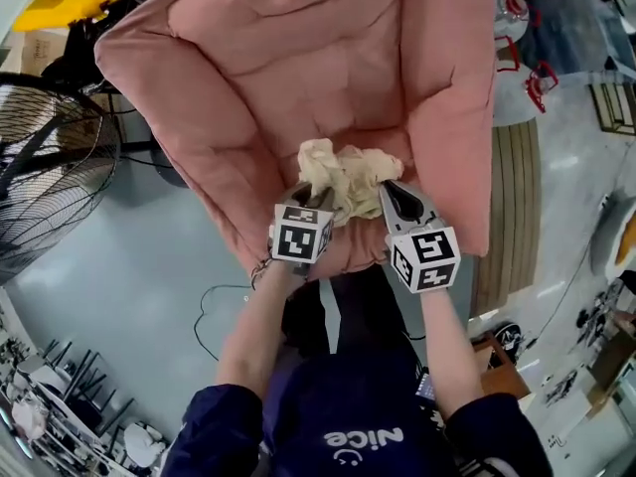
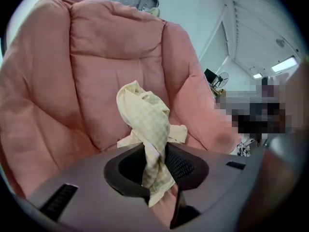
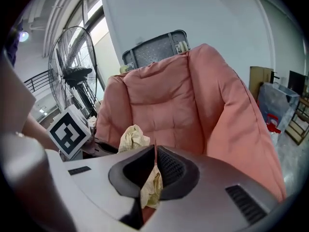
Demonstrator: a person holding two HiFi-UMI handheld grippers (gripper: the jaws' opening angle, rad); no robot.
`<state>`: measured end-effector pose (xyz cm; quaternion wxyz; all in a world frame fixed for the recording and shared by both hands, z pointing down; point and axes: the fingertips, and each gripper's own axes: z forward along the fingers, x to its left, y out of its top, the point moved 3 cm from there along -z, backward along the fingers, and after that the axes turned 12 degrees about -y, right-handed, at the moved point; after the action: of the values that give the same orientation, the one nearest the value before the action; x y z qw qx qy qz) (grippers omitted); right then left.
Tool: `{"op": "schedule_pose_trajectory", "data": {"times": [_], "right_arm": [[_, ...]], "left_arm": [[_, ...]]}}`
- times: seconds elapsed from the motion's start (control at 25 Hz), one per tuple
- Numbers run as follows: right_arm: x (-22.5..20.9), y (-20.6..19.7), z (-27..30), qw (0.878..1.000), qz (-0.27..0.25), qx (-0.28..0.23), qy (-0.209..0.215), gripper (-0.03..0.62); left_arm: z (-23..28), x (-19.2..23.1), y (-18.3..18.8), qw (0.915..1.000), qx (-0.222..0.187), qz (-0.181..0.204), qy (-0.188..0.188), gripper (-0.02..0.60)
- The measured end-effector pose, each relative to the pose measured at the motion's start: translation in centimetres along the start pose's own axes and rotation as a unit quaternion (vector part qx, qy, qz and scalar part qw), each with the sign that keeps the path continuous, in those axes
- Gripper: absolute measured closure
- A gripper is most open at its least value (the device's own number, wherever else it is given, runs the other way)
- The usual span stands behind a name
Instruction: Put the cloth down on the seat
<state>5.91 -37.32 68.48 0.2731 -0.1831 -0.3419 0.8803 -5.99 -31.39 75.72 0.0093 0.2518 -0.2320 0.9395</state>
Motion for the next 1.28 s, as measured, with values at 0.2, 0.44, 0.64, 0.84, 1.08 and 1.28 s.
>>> {"op": "schedule_pose_trajectory", "data": {"times": [0.2, 0.44, 0.64, 0.84, 1.08, 1.28], "right_arm": [[-1.0, -2.3, 3.1, 1.000, 0.005, 0.012, -0.006, 0.539], [-0.1, -5.6, 6.1, 0.999, 0.019, 0.038, -0.006, 0.537], [0.3, -7.6, 7.7, 0.999, 0.012, 0.053, -0.001, 0.537], [0.5, -8.1, 7.5, 0.996, 0.082, 0.036, 0.009, 0.537], [0.3, -6.9, 5.6, 0.995, 0.092, 0.040, -0.016, 0.536], [0.6, -4.3, 2.8, 0.996, 0.086, 0.022, -0.023, 0.536]], "left_arm": [[4.6, 2.5, -1.8, 0.9995, 0.030, -0.008, 0.001, 0.451], [6.9, 6.0, -4.1, 0.9982, 0.042, -0.040, 0.010, 0.448], [9.1, 8.8, -4.8, 0.9961, 0.056, -0.062, 0.029, 0.442], [9.2, 10.0, -4.7, 0.9939, 0.047, -0.090, 0.043, 0.394], [6.0, 8.5, -4.6, 0.9930, 0.041, -0.101, 0.045, 0.284], [1.8, 5.8, -4.0, 0.9939, 0.020, -0.105, 0.027, 0.279]]}}
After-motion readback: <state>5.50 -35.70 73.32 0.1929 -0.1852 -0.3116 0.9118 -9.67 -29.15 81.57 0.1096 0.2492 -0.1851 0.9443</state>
